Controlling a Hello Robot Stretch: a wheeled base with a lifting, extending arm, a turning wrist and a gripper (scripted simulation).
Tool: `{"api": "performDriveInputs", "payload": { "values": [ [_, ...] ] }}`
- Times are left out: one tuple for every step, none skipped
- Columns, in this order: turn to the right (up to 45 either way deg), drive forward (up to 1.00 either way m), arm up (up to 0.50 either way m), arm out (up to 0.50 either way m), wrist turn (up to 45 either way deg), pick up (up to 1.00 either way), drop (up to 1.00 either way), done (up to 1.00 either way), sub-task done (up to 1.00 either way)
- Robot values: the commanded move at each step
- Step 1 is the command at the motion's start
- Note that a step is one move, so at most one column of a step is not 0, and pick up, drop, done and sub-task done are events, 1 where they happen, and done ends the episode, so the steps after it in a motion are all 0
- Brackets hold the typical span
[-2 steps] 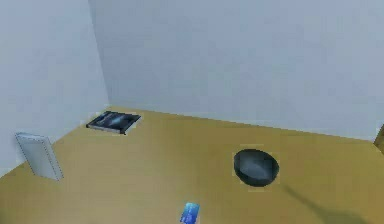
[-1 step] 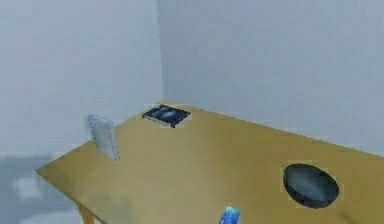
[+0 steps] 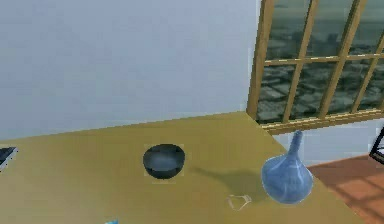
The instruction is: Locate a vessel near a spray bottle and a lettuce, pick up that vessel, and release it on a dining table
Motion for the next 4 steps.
{"api": "performDriveInputs", "payload": {
  "values": [
    [18.0, 0.0, 0.0, 0.0, 0.0, 0.0, 0.0, 0.0, 0.0],
    [45.0, 0.0, 0.0, 0.0, 0.0, 0.0, 0.0, 0.0, 0.0],
    [0.0, 0.15, 0.0, 0.0, 0.0, 0.0, 0.0, 0.0, 0.0],
    [-45.0, 0.0, 0.0, 0.0, 0.0, 0.0, 0.0, 0.0, 0.0]
  ]
}}
